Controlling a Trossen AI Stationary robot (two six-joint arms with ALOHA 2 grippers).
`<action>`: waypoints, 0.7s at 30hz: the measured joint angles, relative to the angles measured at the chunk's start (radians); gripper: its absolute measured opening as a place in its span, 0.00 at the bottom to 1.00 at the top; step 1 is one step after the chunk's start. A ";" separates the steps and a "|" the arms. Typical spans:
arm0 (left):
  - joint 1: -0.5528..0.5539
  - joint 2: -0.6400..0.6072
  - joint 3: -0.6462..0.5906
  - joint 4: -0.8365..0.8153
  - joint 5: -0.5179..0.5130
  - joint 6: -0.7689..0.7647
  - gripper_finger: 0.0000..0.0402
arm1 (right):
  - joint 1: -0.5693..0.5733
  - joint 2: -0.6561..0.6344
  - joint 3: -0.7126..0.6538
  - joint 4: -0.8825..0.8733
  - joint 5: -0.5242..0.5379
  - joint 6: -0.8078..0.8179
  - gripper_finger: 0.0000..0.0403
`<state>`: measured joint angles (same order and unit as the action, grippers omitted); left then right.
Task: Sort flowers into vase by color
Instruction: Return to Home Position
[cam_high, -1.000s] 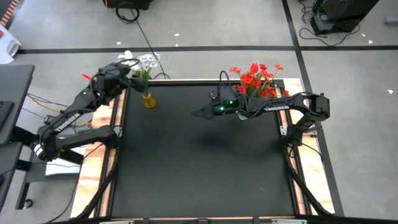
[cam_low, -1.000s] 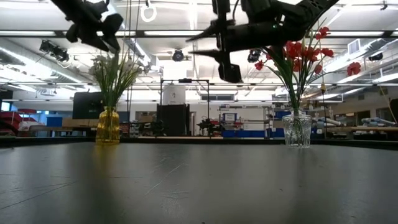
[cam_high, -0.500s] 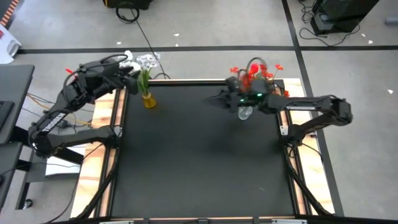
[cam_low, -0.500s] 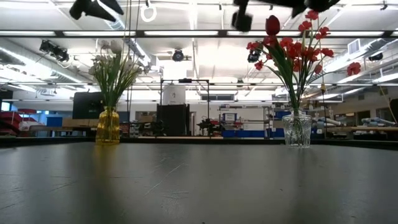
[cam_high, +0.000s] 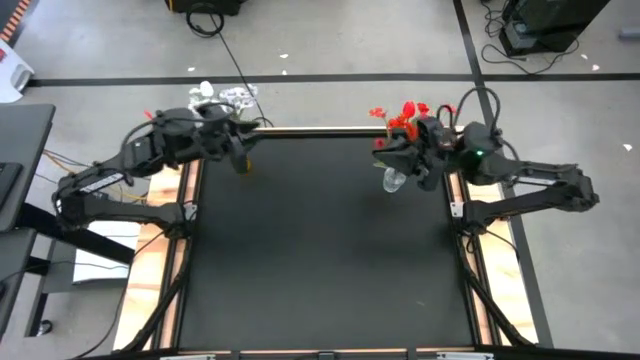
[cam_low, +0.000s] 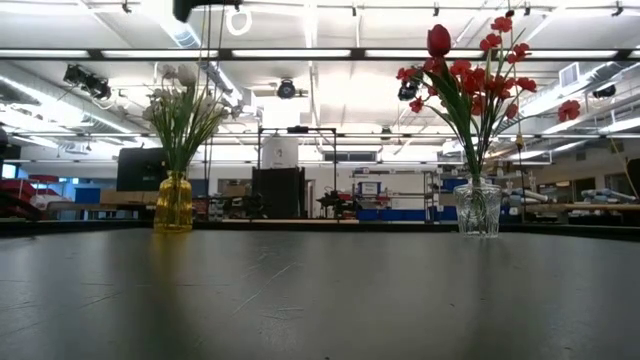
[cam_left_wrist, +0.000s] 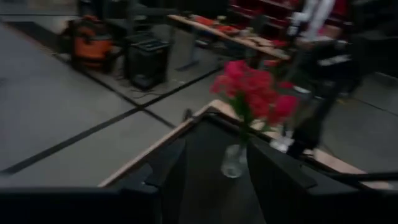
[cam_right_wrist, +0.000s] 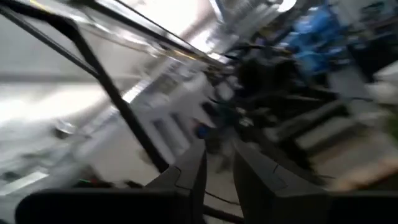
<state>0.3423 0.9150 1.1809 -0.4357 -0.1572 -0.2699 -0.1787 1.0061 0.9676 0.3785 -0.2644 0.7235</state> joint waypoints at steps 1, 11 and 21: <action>-0.020 0.017 0.000 0.020 0.006 -0.001 0.43 | 0.006 -0.024 0.000 -0.059 0.023 -0.039 0.21; -0.204 0.168 0.000 0.192 0.117 0.038 0.43 | 0.127 -0.239 0.000 -0.670 0.328 -0.412 0.03; -0.251 0.177 -0.099 0.202 0.065 0.048 0.26 | 0.219 -0.434 -0.002 -0.925 0.513 -0.438 0.01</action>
<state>0.0910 1.0915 1.0821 -0.2340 -0.0917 -0.2222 0.0399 0.5726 0.9660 -0.5469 0.2482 0.2850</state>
